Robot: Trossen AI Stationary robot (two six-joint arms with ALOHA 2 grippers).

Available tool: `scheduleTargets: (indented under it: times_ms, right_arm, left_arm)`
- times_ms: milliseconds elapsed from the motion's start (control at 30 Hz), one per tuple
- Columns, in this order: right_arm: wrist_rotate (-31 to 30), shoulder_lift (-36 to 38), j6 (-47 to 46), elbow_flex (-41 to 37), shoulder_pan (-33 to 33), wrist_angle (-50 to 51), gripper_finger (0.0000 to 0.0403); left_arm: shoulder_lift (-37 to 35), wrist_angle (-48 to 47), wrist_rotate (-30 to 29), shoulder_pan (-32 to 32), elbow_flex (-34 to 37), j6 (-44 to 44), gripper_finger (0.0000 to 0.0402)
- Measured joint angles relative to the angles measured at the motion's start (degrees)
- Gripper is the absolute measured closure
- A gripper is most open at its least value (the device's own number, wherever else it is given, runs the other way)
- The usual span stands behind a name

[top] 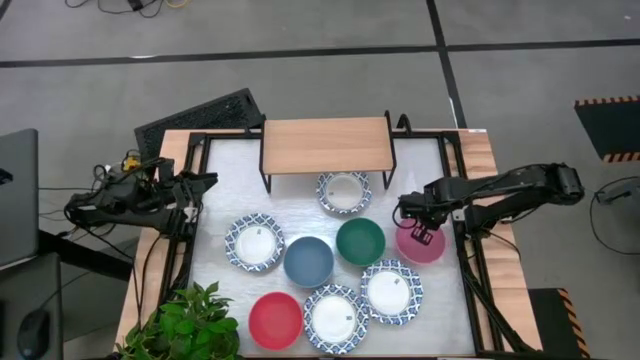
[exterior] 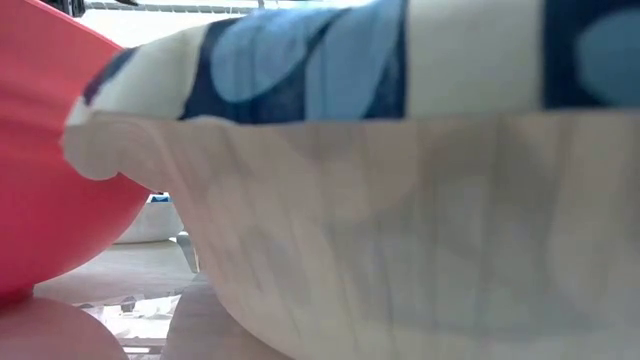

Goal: Place and stack bowls onto a shelf
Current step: Put the pink bowl on the shelf

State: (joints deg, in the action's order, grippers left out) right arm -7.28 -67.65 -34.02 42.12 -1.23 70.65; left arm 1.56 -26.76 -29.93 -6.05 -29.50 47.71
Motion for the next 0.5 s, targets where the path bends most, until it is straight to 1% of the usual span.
scheduleTargets:
  times_ms: [233,367,500]
  right_arm:
    - [-2.1,1.3,-0.7,7.5,-0.3,7.0,0.0374]
    - [-2.8,1.3,-1.1,13.4,-1.8,11.7,0.0374]
    - [-3.4,1.2,-1.1,20.4,-3.9,13.9,0.0374]
  left_arm:
    - [0.0,-1.4,-0.8,0.0,0.0,0.1,0.01]
    - [0.0,-1.4,-0.9,0.0,0.0,0.1,0.01]
    - [0.0,-1.4,-0.9,0.0,0.0,0.1,0.01]
